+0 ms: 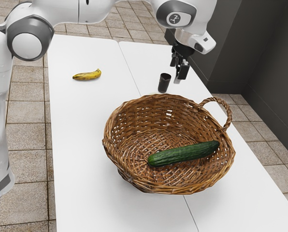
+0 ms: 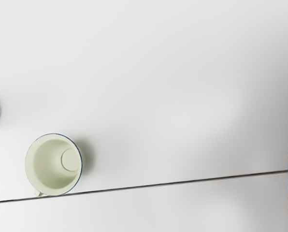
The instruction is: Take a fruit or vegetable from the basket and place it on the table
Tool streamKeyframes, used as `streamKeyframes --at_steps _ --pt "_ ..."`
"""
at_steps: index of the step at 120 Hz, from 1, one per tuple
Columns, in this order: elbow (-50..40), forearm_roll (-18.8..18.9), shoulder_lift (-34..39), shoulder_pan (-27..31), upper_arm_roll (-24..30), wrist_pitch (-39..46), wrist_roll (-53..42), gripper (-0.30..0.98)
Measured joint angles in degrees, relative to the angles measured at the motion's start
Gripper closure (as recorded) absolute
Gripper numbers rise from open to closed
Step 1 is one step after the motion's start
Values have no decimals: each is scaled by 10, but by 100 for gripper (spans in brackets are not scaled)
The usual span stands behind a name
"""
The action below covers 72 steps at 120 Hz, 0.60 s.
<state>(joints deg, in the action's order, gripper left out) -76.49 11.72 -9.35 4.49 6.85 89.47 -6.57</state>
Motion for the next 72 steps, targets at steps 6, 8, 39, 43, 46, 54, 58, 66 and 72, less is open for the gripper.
streamKeyframes --at_steps 6,8,39,43,46,54,58,66,72 --pt "0 -1 0 0 0 0 -1 0" --pt "0 -1 0 0 0 0 -1 0" --pt "21 -2 -4 -27 18 3 10 0" --pt "22 -5 -8 -31 20 4 16 0" --pt "22 -8 -12 -32 21 4 22 0" --pt "23 -21 -21 -32 22 5 35 0" --pt "23 -27 -26 -29 20 6 41 0" --pt "23 -35 -35 -17 19 8 53 0" --pt "27 -38 -28 -19 22 10 60 0"
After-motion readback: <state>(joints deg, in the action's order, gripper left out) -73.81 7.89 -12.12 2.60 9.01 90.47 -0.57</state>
